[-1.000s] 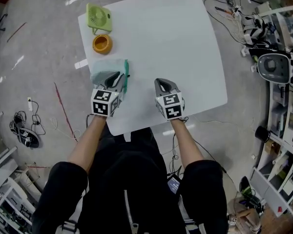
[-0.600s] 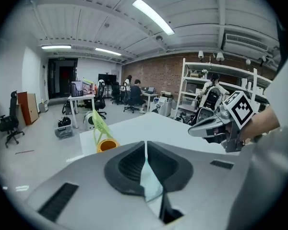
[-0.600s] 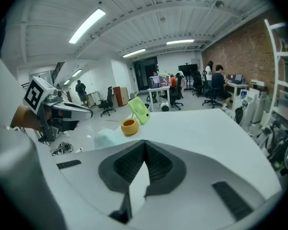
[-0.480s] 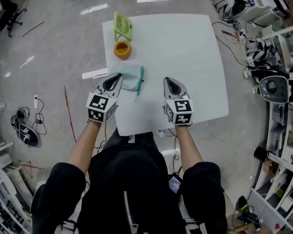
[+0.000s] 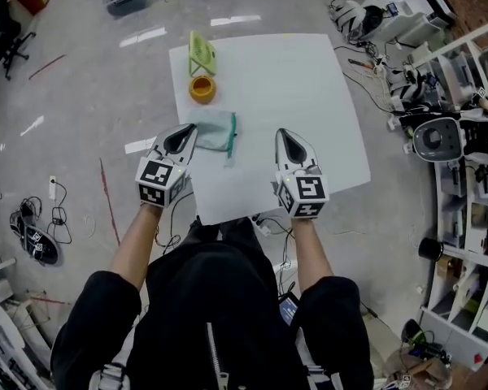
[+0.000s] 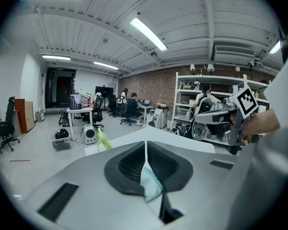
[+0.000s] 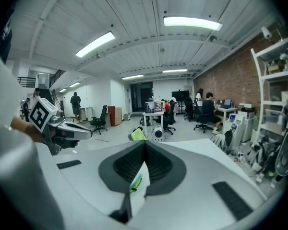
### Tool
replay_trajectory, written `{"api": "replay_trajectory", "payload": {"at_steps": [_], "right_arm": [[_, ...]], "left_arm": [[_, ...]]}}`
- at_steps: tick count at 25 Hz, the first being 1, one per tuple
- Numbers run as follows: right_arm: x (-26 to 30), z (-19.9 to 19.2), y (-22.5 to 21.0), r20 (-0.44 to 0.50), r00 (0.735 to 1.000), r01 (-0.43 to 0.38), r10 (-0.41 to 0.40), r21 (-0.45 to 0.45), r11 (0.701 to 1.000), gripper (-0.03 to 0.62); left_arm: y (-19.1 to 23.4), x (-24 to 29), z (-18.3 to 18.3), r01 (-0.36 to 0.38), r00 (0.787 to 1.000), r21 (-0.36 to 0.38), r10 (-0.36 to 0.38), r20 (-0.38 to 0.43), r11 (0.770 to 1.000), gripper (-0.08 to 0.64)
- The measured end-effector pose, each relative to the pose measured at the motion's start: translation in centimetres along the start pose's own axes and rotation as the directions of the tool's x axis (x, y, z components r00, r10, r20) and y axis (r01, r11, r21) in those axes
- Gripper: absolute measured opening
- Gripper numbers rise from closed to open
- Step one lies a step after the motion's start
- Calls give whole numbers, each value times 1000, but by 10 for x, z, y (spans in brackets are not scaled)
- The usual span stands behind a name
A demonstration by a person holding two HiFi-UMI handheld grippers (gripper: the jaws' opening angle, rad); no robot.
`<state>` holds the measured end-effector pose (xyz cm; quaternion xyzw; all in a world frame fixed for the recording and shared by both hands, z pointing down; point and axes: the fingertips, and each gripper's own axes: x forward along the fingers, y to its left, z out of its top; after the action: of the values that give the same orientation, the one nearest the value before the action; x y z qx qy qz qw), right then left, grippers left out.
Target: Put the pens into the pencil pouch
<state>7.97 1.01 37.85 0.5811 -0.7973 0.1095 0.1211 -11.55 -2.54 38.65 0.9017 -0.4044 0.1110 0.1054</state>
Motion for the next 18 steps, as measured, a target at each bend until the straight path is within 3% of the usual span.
{"api": "replay_trajectory", "payload": {"at_steps": [18], "right_arm": [[-50,-6,26,37,998,51,-51,2,999,9]], "left_arm": [[-22,-32,8,57,998,14,-58,40,998,34]]}}
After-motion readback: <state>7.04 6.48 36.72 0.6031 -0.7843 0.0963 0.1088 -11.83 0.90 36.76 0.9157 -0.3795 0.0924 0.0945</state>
